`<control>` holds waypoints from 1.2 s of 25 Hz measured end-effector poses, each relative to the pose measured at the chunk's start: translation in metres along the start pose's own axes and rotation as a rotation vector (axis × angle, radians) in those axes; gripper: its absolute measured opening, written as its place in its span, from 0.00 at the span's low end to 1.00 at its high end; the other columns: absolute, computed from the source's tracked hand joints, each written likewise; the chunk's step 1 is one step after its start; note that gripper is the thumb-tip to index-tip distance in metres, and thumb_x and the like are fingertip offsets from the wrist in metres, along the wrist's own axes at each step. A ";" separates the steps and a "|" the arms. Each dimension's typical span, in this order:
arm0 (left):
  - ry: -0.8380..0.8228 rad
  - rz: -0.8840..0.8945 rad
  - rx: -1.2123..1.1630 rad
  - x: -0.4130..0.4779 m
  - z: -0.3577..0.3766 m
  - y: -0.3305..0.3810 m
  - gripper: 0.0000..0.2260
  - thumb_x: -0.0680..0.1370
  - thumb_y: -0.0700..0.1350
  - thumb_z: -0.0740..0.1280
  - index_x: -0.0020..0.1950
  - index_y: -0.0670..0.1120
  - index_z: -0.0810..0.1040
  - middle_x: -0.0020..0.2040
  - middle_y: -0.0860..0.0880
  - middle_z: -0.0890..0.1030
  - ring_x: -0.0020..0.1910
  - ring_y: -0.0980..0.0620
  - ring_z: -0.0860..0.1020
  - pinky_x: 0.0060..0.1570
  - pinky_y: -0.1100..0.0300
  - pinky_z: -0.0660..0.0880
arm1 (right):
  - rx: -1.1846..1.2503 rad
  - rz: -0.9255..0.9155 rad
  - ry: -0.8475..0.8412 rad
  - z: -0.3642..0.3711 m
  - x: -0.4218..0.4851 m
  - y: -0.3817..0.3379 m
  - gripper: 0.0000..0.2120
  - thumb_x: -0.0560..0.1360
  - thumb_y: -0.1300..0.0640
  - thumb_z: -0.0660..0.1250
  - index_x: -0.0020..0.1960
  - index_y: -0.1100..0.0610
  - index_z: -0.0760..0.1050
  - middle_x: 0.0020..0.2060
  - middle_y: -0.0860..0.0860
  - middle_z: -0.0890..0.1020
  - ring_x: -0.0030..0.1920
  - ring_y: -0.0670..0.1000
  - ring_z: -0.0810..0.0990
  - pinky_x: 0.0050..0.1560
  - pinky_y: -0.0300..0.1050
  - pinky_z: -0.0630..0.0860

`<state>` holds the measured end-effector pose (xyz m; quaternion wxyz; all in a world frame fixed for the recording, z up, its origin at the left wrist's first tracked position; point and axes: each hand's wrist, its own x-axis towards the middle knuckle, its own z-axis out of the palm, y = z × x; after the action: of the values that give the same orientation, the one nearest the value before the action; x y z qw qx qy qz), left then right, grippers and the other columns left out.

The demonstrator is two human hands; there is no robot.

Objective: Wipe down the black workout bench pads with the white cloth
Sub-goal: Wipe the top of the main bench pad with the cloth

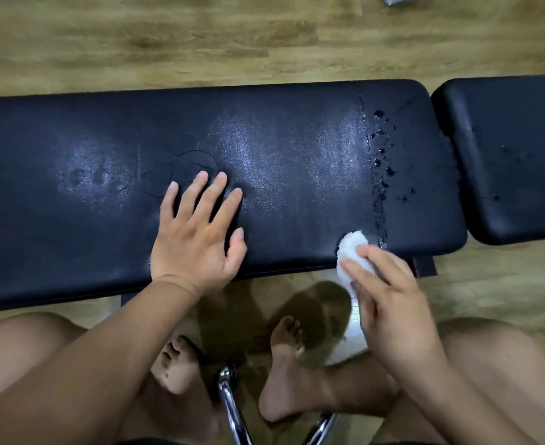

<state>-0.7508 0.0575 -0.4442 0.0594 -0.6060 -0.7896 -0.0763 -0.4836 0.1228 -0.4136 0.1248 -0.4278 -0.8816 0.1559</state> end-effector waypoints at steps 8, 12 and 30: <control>-0.003 -0.012 -0.007 0.000 -0.002 0.000 0.26 0.76 0.54 0.55 0.71 0.45 0.73 0.73 0.43 0.70 0.74 0.40 0.64 0.73 0.38 0.56 | -0.023 0.307 0.354 -0.053 0.019 0.054 0.17 0.71 0.64 0.60 0.57 0.60 0.80 0.55 0.61 0.79 0.55 0.59 0.77 0.61 0.39 0.68; -0.001 -0.014 -0.012 -0.002 -0.002 0.001 0.26 0.76 0.54 0.55 0.71 0.44 0.72 0.74 0.43 0.69 0.75 0.41 0.63 0.73 0.39 0.55 | -0.084 0.468 0.280 -0.033 0.047 0.084 0.19 0.69 0.62 0.57 0.56 0.60 0.80 0.54 0.60 0.79 0.54 0.64 0.76 0.57 0.41 0.66; 0.002 -0.011 -0.012 -0.003 -0.001 0.003 0.26 0.76 0.53 0.55 0.71 0.44 0.72 0.73 0.41 0.70 0.74 0.40 0.64 0.73 0.38 0.56 | -0.137 0.418 0.212 -0.040 0.067 0.097 0.18 0.69 0.63 0.58 0.54 0.59 0.81 0.56 0.58 0.80 0.53 0.64 0.78 0.56 0.49 0.74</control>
<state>-0.7472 0.0555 -0.4432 0.0560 -0.6018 -0.7924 -0.0819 -0.4409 0.2397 -0.4081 0.1523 -0.6222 -0.7644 0.0723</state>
